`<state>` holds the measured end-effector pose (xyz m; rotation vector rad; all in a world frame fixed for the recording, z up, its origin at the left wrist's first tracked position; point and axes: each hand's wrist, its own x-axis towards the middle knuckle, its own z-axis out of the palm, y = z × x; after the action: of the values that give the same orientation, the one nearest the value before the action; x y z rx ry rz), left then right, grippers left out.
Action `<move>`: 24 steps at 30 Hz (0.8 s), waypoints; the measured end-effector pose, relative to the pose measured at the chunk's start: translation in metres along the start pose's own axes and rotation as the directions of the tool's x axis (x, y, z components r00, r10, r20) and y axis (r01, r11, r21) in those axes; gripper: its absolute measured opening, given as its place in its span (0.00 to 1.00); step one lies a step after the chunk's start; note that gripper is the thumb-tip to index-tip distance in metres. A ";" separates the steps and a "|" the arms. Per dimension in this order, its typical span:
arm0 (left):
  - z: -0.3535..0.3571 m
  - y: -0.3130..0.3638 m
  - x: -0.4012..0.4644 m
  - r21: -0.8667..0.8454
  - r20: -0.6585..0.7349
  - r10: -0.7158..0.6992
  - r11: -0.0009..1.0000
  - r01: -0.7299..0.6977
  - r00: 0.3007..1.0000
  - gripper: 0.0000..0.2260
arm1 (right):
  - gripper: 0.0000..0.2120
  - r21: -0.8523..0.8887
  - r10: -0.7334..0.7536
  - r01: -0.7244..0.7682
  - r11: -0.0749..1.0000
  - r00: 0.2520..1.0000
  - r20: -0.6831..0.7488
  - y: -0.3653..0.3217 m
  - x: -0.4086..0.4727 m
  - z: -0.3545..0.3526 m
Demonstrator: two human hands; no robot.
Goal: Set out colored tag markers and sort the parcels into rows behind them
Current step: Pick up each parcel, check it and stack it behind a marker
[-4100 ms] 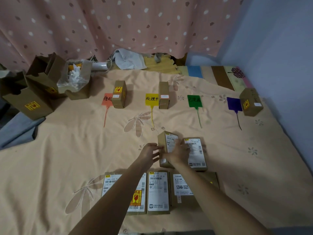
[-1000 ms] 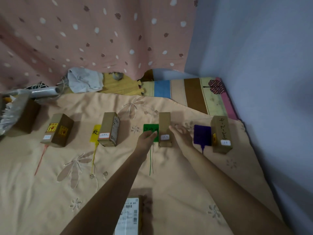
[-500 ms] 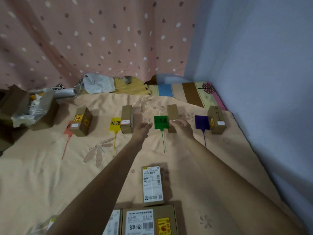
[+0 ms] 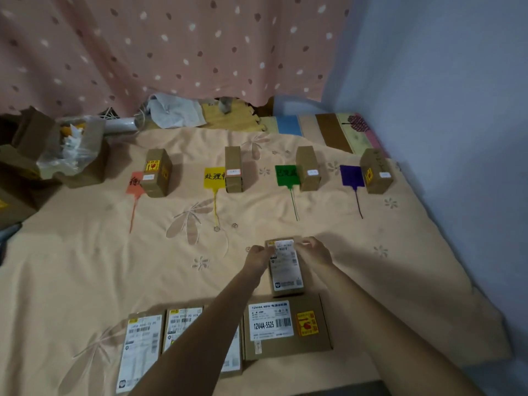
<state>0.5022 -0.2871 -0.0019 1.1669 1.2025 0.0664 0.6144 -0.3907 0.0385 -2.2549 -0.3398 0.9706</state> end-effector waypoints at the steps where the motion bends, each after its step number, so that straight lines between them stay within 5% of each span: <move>1: 0.003 -0.007 -0.001 -0.001 0.007 -0.018 1.000 0.018 1.000 0.12 | 0.21 -0.019 0.012 -0.012 1.000 1.000 0.029 0.007 0.000 0.006; 9: 0.011 -0.025 -0.007 -0.047 0.062 -0.097 0.994 0.100 0.993 0.10 | 0.20 -0.057 0.034 -0.028 0.998 0.993 0.110 0.027 0.007 0.028; 14: 0.002 0.001 -0.018 -0.127 0.027 0.040 0.991 -0.036 0.999 0.09 | 0.21 0.156 0.012 -0.021 0.988 0.998 0.064 0.007 0.007 0.018; 17: -0.011 0.026 -0.030 -0.205 -0.053 0.106 0.972 -0.115 0.993 0.01 | 0.22 0.285 -0.001 -0.033 0.958 0.993 0.118 -0.009 0.006 0.007; 21: -0.026 0.044 -0.033 -0.238 -0.042 0.202 0.949 -0.206 0.979 0.07 | 0.24 0.416 -0.067 -0.026 0.909 0.976 0.207 -0.026 0.006 -0.003; 24: -0.041 0.058 -0.056 -0.322 -0.037 0.246 0.915 -0.244 0.969 0.09 | 0.16 0.507 -0.159 0.003 0.862 0.951 0.264 -0.044 -0.010 -0.013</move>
<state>0.4776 -0.2661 0.0825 1.0179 0.9896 0.4369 0.6173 -0.3685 0.0794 -1.6103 -0.2698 1.1982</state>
